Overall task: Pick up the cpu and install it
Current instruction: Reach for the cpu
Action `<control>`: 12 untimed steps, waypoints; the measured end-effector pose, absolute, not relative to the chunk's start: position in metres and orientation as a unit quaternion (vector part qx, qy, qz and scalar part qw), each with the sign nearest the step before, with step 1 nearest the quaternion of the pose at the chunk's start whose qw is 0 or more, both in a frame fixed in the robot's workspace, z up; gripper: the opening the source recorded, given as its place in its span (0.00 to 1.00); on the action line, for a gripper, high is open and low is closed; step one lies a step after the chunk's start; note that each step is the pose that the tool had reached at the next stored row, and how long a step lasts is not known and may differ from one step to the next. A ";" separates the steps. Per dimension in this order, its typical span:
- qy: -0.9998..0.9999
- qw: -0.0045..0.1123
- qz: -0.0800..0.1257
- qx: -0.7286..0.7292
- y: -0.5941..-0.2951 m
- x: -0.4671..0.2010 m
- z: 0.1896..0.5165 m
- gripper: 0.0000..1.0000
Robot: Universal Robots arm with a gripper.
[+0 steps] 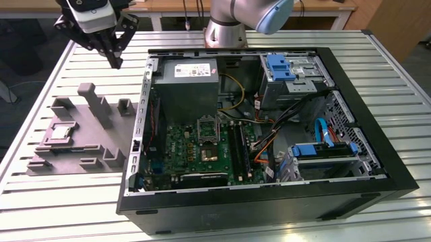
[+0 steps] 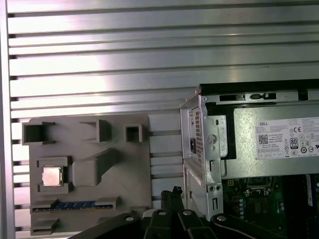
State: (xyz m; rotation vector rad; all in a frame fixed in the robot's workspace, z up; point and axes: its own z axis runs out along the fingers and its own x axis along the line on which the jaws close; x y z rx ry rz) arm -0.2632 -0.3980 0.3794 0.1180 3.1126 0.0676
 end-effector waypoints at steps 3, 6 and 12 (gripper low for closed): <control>0.999 0.013 0.022 0.038 -0.398 -0.264 0.379 0.11; 0.999 0.013 0.022 0.038 -0.398 -0.265 0.379 0.11; 0.999 0.013 0.022 0.038 -0.398 -0.267 0.379 0.11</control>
